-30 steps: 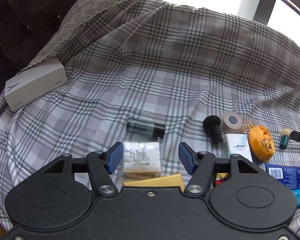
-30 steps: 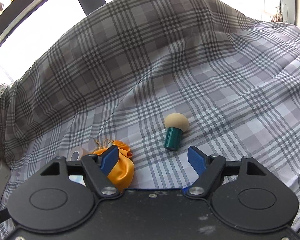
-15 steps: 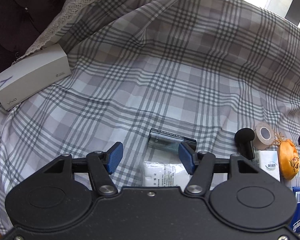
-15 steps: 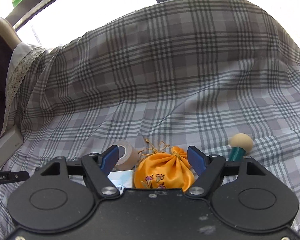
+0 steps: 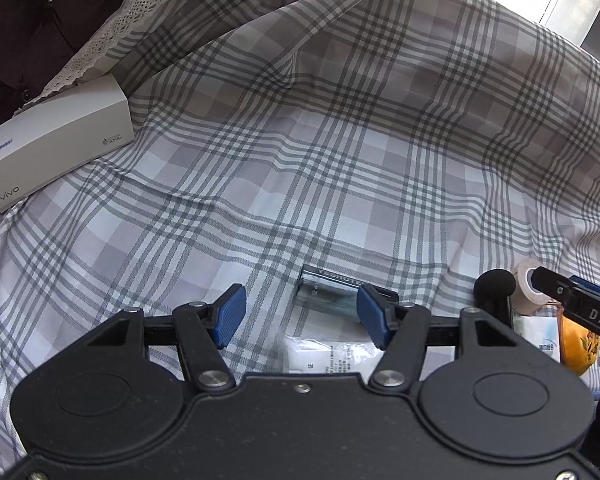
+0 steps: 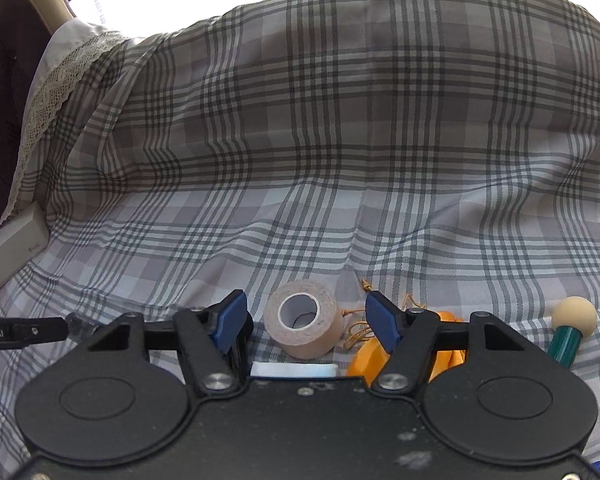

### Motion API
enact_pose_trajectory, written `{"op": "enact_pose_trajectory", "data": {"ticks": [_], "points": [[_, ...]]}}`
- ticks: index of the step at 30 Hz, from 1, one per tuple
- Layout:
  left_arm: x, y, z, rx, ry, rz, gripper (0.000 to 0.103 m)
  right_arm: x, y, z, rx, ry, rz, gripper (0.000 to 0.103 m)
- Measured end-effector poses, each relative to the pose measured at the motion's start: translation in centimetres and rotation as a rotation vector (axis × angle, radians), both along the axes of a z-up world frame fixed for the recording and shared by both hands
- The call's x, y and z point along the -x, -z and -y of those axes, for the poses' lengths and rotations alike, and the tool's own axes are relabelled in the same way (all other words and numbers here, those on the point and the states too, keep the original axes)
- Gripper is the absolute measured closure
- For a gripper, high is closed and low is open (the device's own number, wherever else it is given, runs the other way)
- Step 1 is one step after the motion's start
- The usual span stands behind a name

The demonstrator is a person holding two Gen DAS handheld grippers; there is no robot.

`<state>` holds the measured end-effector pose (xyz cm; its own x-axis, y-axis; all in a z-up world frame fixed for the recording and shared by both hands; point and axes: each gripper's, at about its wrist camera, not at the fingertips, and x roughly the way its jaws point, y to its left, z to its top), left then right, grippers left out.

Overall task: Organize soft objects
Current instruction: 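Grasp the beige tape roll with the right tool while the left tool moves toward the white packet, then grasp and lift the white packet with the left tool while the right tool holds the beige tape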

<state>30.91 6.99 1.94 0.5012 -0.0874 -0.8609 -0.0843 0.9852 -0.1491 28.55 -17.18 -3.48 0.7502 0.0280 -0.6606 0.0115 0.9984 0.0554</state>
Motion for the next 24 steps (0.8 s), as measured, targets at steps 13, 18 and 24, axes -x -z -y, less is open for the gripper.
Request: {"op": "enact_pose_trajectory", "data": {"ticks": [13, 18, 24], "points": [[0.9, 0.6, -0.2, 0.022, 0.012, -0.038, 0.045, -1.5, 2.1, 0.1, -0.042, -0.058, -0.005, 0.056], [2.1, 0.0, 0.0, 0.028, 0.033, -0.031, 0.045, -0.5, 2.0, 1.5, -0.131, -0.026, 0.066, 0.056], [2.6, -0.5, 1.0, 0.039, 0.054, -0.02, 0.044, 0.1, 1.9, 3.5, -0.245, 0.023, 0.107, 0.056]]}}
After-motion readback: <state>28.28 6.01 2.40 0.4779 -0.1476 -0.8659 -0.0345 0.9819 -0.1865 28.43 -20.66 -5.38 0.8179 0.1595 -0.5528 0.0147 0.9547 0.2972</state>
